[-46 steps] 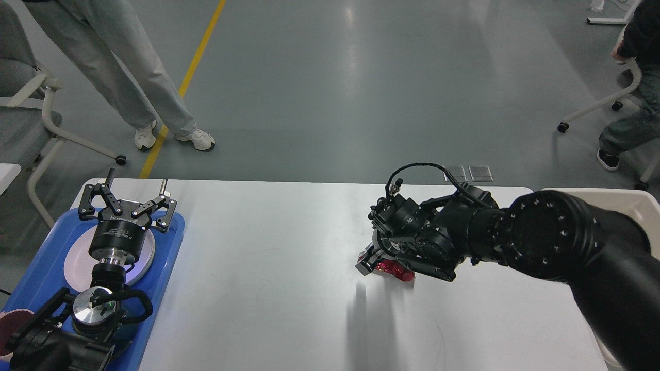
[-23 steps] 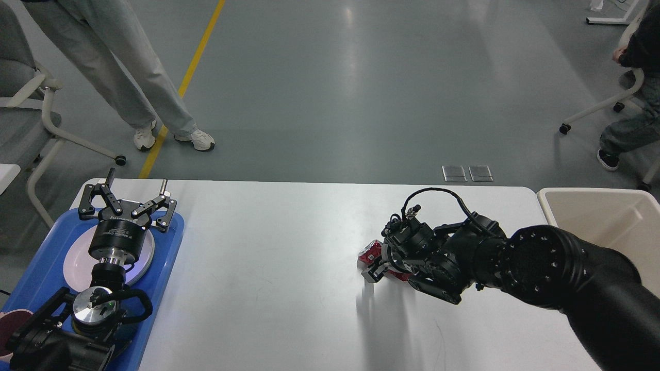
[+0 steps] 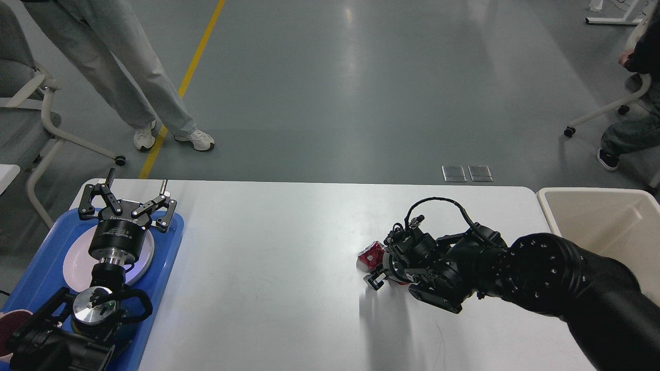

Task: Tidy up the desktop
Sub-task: 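Grasp the red snack wrapper with the right gripper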

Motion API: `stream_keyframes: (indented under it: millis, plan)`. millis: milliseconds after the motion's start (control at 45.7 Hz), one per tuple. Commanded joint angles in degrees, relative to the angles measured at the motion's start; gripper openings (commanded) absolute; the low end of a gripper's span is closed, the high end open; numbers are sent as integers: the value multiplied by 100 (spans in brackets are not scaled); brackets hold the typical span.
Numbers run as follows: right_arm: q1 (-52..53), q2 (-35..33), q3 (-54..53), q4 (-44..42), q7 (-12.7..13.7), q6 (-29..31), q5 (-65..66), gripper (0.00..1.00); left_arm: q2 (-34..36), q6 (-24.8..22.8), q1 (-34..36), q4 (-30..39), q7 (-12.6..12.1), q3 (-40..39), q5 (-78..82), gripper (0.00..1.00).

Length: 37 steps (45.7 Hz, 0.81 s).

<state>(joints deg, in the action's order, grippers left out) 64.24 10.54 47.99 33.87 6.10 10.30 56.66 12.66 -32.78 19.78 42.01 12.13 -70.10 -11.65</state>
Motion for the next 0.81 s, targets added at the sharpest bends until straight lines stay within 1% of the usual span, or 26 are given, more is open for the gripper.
stream_keyframes:
  millis: [0,44,153,197,219,350,569,788]
  plan:
    - [10,0,-9,5,14,-2,-5,62,0,0,0,0,0,-3,5,96]
    - [54,-8,-18,40,23,-2,-5,53,0,0,0,0,0,-3,5,96]
    - [142,-8,-53,67,32,16,-49,21,0,0,0,0,0,-3,-4,96]
    - [203,-8,-53,75,40,68,-145,6,0,0,0,0,0,-3,-4,96]
    - [230,-17,-44,93,40,77,-198,1,0,0,0,0,0,5,-4,96]
    - [423,-219,-26,444,75,104,-427,0,0,0,0,0,0,-3,5,96]
    - [467,-237,-27,638,357,130,-866,0,0,0,0,0,0,-3,-4,96]
    - [581,-281,-35,726,383,130,-1148,0,0,0,0,0,0,-3,5,96]
